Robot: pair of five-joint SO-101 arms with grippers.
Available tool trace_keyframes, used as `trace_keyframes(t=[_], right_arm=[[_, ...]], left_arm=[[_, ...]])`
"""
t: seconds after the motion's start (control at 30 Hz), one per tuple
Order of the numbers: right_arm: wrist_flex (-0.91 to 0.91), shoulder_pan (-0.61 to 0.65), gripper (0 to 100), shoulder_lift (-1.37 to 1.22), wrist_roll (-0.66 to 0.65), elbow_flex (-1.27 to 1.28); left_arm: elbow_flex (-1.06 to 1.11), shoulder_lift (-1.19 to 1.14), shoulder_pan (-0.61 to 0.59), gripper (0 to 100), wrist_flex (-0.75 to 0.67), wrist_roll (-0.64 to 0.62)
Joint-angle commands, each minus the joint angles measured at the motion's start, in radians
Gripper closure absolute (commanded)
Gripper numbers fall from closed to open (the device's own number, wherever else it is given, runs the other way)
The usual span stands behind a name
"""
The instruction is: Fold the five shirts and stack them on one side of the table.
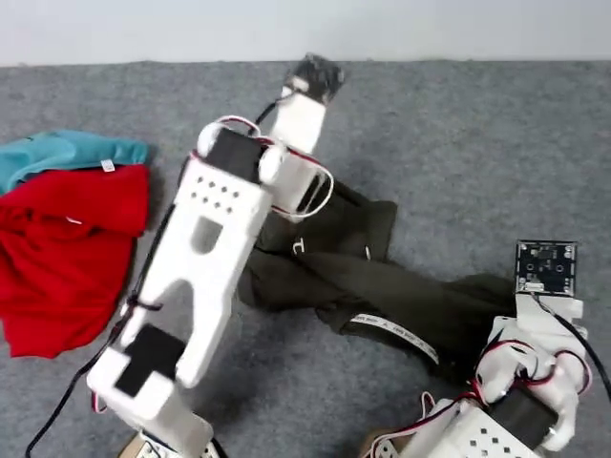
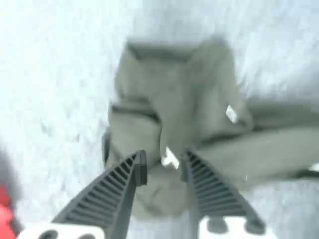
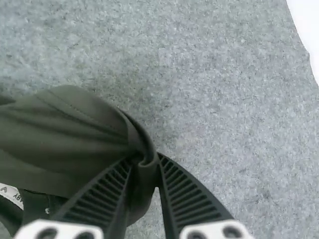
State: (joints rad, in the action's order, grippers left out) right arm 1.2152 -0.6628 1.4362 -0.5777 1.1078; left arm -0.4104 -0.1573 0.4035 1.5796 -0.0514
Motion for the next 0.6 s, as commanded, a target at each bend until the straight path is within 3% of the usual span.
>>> trace_keyframes(t=[0.0, 0.23, 0.37, 0.57], right_arm=[[0.01, 0.002, 99.1, 0.01, 0.011, -0.006], [0.038, 0.002, 99.1, 0.01, 0.011, -0.006], [0.038, 0.002, 99.1, 0.01, 0.011, -0.006], [0.038, 0.002, 99.1, 0.01, 0.011, -0.006]], left_arm=[[0.016, -0.02, 0.054, 77, -0.124, 0.003], [-0.004, -0.345, 0.083, 76, -0.465, 0.003], [-0.191, -0.525, 0.081, 76, -0.451, 0.002], [-0.601, -0.821, 0.091, 80, -0.301, -0.055]])
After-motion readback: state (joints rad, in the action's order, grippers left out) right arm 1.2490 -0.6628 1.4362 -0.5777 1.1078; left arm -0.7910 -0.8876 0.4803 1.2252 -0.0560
